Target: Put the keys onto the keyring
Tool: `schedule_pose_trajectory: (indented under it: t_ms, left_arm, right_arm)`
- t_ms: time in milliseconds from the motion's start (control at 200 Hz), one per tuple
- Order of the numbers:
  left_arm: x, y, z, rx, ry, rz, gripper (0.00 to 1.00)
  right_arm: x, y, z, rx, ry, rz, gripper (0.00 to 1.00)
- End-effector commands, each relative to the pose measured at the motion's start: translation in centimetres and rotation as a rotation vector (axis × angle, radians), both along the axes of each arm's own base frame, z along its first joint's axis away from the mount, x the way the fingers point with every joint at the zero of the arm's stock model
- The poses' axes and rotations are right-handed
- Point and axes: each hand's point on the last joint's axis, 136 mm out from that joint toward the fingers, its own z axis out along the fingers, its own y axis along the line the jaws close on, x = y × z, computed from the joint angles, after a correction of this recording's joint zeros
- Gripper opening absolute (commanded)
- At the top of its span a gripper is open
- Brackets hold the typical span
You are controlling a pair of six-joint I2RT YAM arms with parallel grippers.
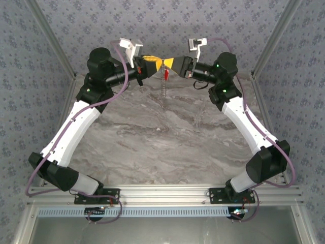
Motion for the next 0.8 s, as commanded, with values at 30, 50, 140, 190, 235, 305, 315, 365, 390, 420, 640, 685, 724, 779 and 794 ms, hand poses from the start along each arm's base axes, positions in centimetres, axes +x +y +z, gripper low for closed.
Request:
schedule_pose_trajectory:
  t_ms: [30, 50, 140, 190, 235, 305, 315, 365, 390, 420, 640, 685, 724, 779, 794]
  left_arm:
    - [-1.8, 0.5, 2.8, -0.048, -0.085, -0.017, 0.00]
    - [-1.8, 0.5, 2.8, -0.048, -0.086, -0.018, 0.00]
    - [-1.7, 0.6, 2.7, -0.045, -0.084, -0.009, 0.00]
    - [-1.7, 0.7, 2.6, -0.036, -0.088, 0.002, 0.00]
    - [-1.6, 0.8, 2.4, -0.018, -0.092, 0.011, 0.00]
    - [-1.5, 1.1, 1.9, 0.018, -0.091, 0.026, 0.12]
    - [-1.5, 1.1, 1.9, 0.024, -0.093, 0.026, 0.14]
    - [-1.5, 1.3, 1.5, 0.050, -0.088, 0.031, 0.22]
    - [-1.5, 1.4, 1.4, 0.061, -0.087, 0.033, 0.26]
    - [-1.4, 1.6, 1.1, 0.076, -0.082, 0.033, 0.31]
    - [-1.2, 2.1, -0.9, 0.163, -0.040, 0.002, 0.54]
    - [-1.3, 2.1, -1.3, 0.179, -0.032, -0.011, 0.56]
    - [-1.3, 2.0, -1.7, 0.192, -0.022, -0.024, 0.56]
    - [-1.5, 1.8, -2.1, 0.209, -0.011, -0.049, 0.57]
    - [-1.5, 1.7, -2.2, 0.212, -0.007, -0.055, 0.57]
  right_arm:
    - [-0.8, 0.1, 0.0, -0.012, -0.010, 0.015, 0.00]
    - [-0.7, 0.0, -0.1, -0.013, -0.009, 0.015, 0.00]
    - [-0.6, -0.4, -0.1, -0.028, -0.012, 0.001, 0.00]
    - [-0.3, -0.8, -0.4, -0.057, -0.018, -0.020, 0.00]
    - [-0.2, -1.2, -0.8, -0.099, -0.027, -0.043, 0.00]
    - [-0.2, -1.7, -1.6, -0.198, -0.062, -0.085, 0.00]
    - [-0.1, -1.8, -1.9, -0.217, -0.064, -0.094, 0.00]
    - [-0.1, -2.2, -2.7, -0.303, -0.090, -0.126, 0.00]
    - [-0.1, -2.3, -3.0, -0.340, -0.104, -0.137, 0.00]
    - [0.0, -2.6, -3.5, -0.384, -0.110, -0.154, 0.00]
    - [0.5, -4.2, -6.0, -0.624, -0.181, -0.214, 0.00]
    - [0.5, -4.3, -5.9, -0.647, -0.198, -0.214, 0.00]
    - [0.4, -4.4, -5.8, -0.663, -0.212, -0.210, 0.00]
    - [0.1, -4.3, -5.4, -0.679, -0.234, -0.200, 0.00]
    - [0.0, -4.3, -5.3, -0.682, -0.241, -0.199, 0.00]
